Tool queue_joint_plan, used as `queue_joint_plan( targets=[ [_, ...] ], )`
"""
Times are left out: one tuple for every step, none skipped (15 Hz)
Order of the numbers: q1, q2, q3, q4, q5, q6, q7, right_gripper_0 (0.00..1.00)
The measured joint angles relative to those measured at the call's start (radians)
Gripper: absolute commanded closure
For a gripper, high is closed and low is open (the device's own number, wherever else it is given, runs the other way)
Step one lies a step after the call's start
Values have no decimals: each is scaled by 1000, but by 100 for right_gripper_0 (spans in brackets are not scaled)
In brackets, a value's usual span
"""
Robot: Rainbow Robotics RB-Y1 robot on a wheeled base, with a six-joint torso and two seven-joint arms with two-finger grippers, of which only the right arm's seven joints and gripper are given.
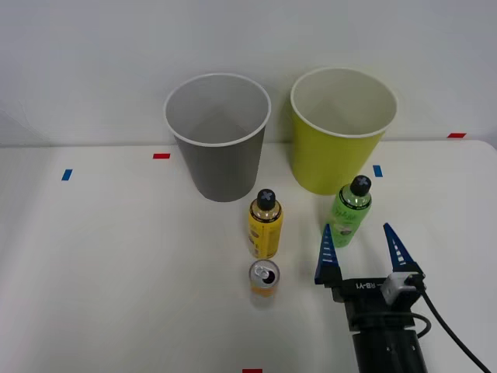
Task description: Put cans in the gray bin, plastic bottles in the light green bin
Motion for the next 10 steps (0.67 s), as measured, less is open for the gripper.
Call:
queue_joint_plan(
  targets=[
    [-25, 10, -11, 30, -2, 0, 5, 0],
    [-54, 22, -22, 57, -4, 0, 11, 0],
    [-78, 34, -29, 76, -7, 0, 16, 0],
    [-103, 45, -37, 94, -11, 0, 21, 0],
    [-132, 54, -47, 113, -15, 2, 27, 0],
    [-156, 57, -57, 126, -18, 13, 32, 0],
    [-176, 58, -69, 130, -20, 39, 36, 0],
    [-197, 58, -82, 131, -22, 63, 42, 0],
    [-211, 58, -91, 131, -26, 75, 46, 0],
    [-220, 58, -95, 131, -29, 80, 49, 0]
  ],
)
